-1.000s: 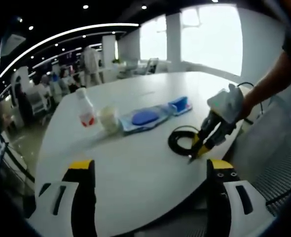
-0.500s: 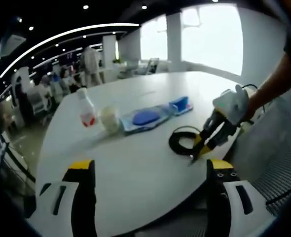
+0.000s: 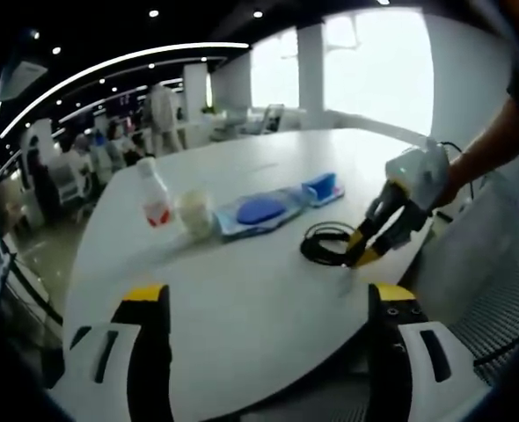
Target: Arrange the tabletop items into an orderly group along one side of the table until the central work area is clear of visible clutter.
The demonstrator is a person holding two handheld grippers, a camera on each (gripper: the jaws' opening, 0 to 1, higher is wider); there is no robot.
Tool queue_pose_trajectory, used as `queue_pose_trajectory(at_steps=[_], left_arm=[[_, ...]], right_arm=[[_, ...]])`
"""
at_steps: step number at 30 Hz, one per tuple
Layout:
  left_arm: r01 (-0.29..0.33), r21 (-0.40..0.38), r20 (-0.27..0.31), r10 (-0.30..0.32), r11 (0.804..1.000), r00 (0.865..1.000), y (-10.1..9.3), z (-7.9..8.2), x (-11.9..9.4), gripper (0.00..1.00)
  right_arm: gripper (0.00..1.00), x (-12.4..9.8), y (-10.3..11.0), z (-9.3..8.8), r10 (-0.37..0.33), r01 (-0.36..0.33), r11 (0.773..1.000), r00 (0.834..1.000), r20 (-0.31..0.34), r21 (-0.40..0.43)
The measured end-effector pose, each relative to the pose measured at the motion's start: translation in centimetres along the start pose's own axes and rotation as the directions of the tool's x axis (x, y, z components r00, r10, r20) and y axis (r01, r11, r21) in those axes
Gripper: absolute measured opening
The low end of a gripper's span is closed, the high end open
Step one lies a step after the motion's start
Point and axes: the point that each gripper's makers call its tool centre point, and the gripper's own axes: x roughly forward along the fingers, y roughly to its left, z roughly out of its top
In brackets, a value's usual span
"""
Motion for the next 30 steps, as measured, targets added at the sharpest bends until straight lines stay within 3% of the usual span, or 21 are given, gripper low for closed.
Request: queue_pose_trajectory(at_steps=[30], left_arm=[[0.009,-0.005,-0.005,-0.009,1.000,1.000,-0.1,-0.1,0.1,0.88]], right_arm=[[0.07,-3.3,-2.3,2.7,-0.073,0.075,0.996,0.996,0.052,-0.043]])
